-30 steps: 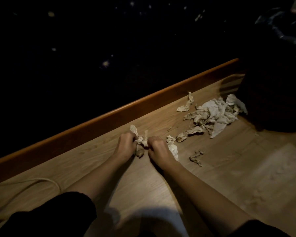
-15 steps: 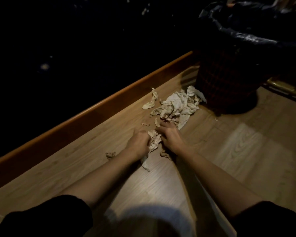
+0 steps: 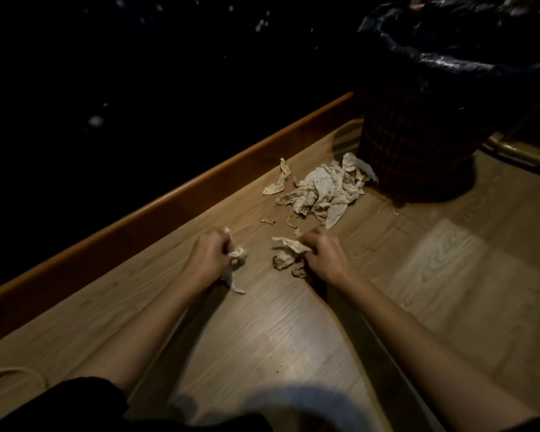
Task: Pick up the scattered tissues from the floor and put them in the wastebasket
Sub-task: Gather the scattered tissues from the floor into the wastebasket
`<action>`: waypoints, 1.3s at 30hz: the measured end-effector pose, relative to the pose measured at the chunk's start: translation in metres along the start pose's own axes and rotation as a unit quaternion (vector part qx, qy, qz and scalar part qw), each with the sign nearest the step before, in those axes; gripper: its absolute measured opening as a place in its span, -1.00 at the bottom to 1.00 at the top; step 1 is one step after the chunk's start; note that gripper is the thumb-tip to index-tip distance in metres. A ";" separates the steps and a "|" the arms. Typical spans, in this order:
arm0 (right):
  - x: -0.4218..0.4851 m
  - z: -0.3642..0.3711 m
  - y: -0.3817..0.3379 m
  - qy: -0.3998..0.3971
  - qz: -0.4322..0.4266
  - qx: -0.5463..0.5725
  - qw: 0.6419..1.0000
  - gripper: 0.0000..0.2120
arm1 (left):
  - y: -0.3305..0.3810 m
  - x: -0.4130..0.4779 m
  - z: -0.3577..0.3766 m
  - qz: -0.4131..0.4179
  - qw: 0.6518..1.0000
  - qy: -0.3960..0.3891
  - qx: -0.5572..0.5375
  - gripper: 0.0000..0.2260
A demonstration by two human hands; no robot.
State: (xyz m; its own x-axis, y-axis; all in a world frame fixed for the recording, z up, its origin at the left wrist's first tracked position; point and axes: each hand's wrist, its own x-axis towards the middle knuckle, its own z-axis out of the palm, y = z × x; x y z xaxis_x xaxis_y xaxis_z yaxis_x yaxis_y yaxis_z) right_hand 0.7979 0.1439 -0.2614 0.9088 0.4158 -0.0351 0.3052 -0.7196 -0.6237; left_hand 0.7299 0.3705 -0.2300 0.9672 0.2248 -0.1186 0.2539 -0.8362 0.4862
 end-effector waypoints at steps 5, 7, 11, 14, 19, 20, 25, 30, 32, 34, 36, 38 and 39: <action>-0.033 0.017 0.005 -0.066 -0.024 -0.099 0.993 -0.51 | -0.032 -0.034 0.021 -0.032 0.997 0.011 0.070 -0.88; -0.040 0.028 0.009 -0.026 -0.067 -0.101 0.992 -0.61 | -0.035 -0.044 0.029 -0.048 0.996 0.058 0.049 -0.89; -0.037 0.038 0.018 0.015 -0.089 -0.093 0.992 -0.75 | -0.030 -0.060 0.045 -0.074 0.990 0.121 0.017 -0.85; -0.020 0.033 0.014 0.020 -0.090 -0.070 0.993 -0.81 | -0.023 -0.070 0.049 -0.104 0.986 0.119 0.047 -0.79; 0.019 0.014 -0.001 0.045 -0.055 -0.008 0.997 -0.89 | -0.028 -0.077 0.048 -0.108 0.988 0.105 0.014 -0.74; 0.027 0.009 -0.004 0.055 -0.055 -0.014 0.997 -0.90 | -0.028 -0.076 0.047 -0.100 0.989 0.111 -0.005 -0.76; 0.066 0.002 -0.019 0.072 -0.032 -0.088 0.993 -0.83 | -0.018 -0.043 0.036 -0.074 0.992 0.103 -0.021 -0.77; 0.081 0.017 -0.032 -0.099 0.011 -0.141 0.985 -0.44 | -0.003 0.015 0.009 -0.060 0.992 0.105 -0.032 -0.84; 0.077 0.033 -0.037 -0.091 -0.028 -0.187 0.978 -0.56 | 0.005 0.041 -0.004 -0.053 0.990 0.128 -0.020 -0.85; 0.066 0.051 -0.037 -0.021 -0.057 -0.169 0.984 -0.65 | 0.011 0.064 -0.010 -0.041 0.990 0.132 -0.014 -0.85; 0.054 0.063 -0.028 0.040 -0.087 -0.133 0.987 -0.70 | 0.018 0.080 -0.011 -0.029 0.993 0.115 -0.008 -0.84; 0.042 0.062 -0.018 0.063 -0.119 -0.125 0.983 -0.74 | 0.027 0.091 -0.009 -0.023 0.995 0.096 -0.006 -0.83; 0.039 0.057 -0.013 0.071 -0.128 -0.125 0.981 -0.75 | 0.030 0.095 -0.007 -0.016 0.996 0.088 -0.004 -0.83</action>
State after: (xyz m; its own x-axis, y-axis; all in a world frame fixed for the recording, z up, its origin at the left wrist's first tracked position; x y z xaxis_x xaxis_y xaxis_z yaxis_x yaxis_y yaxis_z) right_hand 0.8129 0.2012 -0.2996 0.8185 0.5314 0.2185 0.5726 -0.7228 -0.3869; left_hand 0.8294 0.3700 -0.2204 0.9420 0.3352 0.0187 0.2834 -0.8238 0.4909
